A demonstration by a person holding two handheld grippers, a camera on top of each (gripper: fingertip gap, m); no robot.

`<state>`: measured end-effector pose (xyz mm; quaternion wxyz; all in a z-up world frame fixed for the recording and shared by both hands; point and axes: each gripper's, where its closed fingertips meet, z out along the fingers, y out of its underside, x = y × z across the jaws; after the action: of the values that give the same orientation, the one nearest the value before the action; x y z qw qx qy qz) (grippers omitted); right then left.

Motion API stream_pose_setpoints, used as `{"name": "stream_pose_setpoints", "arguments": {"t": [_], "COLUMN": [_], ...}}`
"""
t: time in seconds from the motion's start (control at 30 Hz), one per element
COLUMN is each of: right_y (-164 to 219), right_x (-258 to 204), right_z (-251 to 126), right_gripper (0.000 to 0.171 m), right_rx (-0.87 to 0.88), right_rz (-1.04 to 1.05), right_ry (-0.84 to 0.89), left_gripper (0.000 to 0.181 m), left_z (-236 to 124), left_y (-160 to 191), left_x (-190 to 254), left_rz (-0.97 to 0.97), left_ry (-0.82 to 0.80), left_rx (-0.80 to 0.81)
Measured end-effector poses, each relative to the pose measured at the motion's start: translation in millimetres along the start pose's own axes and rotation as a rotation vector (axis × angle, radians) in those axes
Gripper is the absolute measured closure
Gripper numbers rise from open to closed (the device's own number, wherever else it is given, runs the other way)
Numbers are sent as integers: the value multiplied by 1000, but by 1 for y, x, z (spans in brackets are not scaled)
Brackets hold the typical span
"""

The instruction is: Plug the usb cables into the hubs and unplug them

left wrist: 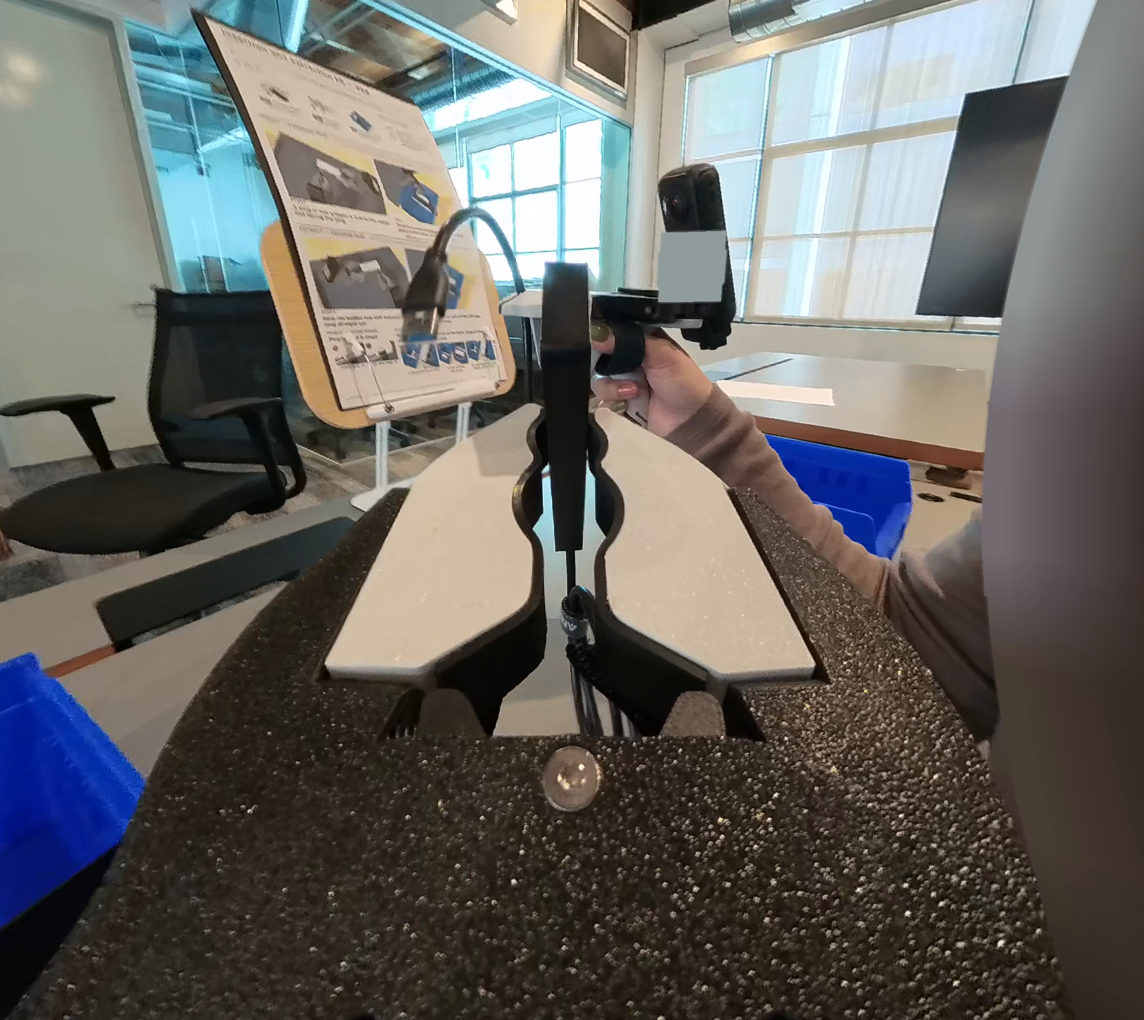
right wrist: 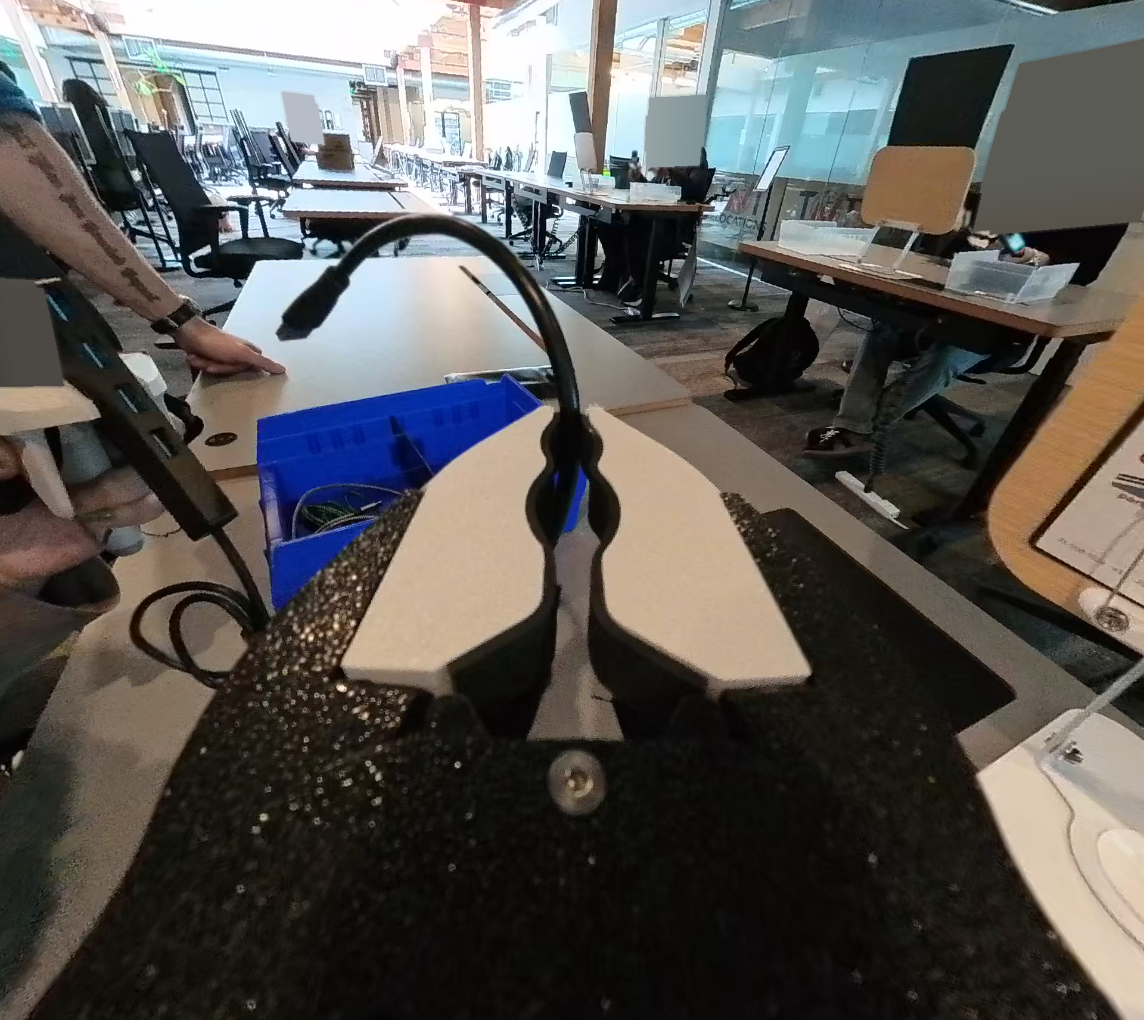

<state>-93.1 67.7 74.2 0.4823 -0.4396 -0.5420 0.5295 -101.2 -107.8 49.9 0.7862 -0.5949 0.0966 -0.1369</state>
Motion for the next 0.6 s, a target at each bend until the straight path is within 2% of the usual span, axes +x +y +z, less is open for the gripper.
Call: {"name": "stream_pose_setpoints", "arguments": {"t": [0.6], "right_y": [4], "right_x": [-6], "right_z": [3], "right_gripper": [167], "right_rx": [-48], "right_rz": [-43], "right_ry": [-3], "left_gripper": [170], "left_z": [8], "left_y": [9], "left_x": [5], "left_rz": [4], "left_ry": [8], "left_rx": [-18]}}
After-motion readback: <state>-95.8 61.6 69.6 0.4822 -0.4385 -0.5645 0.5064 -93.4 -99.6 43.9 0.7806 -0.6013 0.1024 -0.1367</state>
